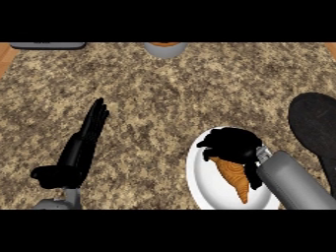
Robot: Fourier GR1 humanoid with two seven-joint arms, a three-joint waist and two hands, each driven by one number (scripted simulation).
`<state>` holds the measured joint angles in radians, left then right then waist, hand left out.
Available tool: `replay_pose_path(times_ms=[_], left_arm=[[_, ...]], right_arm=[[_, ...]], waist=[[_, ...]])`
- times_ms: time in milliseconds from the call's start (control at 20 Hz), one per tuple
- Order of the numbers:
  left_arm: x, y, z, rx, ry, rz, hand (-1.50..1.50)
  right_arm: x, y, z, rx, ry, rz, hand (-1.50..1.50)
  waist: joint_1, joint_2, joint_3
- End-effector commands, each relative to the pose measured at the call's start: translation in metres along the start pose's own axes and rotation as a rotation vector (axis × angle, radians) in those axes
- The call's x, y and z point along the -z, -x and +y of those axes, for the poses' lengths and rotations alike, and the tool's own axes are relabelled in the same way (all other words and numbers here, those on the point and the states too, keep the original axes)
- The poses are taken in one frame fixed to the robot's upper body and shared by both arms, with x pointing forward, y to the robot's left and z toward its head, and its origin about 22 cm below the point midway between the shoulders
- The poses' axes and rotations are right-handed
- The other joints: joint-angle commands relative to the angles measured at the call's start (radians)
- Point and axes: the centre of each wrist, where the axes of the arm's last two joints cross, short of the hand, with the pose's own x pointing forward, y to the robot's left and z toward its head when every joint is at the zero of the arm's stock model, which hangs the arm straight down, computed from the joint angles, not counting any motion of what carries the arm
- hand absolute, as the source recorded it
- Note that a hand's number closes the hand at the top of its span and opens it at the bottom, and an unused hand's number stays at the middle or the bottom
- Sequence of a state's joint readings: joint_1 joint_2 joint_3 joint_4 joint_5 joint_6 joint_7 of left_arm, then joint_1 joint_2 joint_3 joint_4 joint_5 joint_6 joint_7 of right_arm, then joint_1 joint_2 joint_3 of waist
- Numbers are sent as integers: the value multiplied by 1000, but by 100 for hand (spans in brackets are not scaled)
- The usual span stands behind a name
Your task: Pick the croissant from the plate and place it in the pan
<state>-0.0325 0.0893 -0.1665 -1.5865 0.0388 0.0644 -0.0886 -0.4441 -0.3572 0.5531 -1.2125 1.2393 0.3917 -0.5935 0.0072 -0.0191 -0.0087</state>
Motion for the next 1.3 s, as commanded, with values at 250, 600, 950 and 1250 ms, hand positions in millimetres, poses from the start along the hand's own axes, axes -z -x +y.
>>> replay_pose_path(times_ms=[250, 600, 950, 1250], left_arm=[[3, 4, -4, -11, -7, 1, 0], [-9, 6, 10, 3, -72, 22, 0], [-2, 1, 3, -14, -14, -5, 0], [-1, -2, -5, 0, 14, -13, 0]], right_arm=[[-10, 13, -7, 158, 274, 218, 150], [-38, 41, 4, 596, 591, 1027, 150], [-32, 13, -83, 552, 1042, 1445, 150], [-23, -6, -109, 629, 1229, 1642, 150]], waist=[[-20, 19, 9], [-102, -1, 9], [-24, 6, 7], [1, 16, 9]])
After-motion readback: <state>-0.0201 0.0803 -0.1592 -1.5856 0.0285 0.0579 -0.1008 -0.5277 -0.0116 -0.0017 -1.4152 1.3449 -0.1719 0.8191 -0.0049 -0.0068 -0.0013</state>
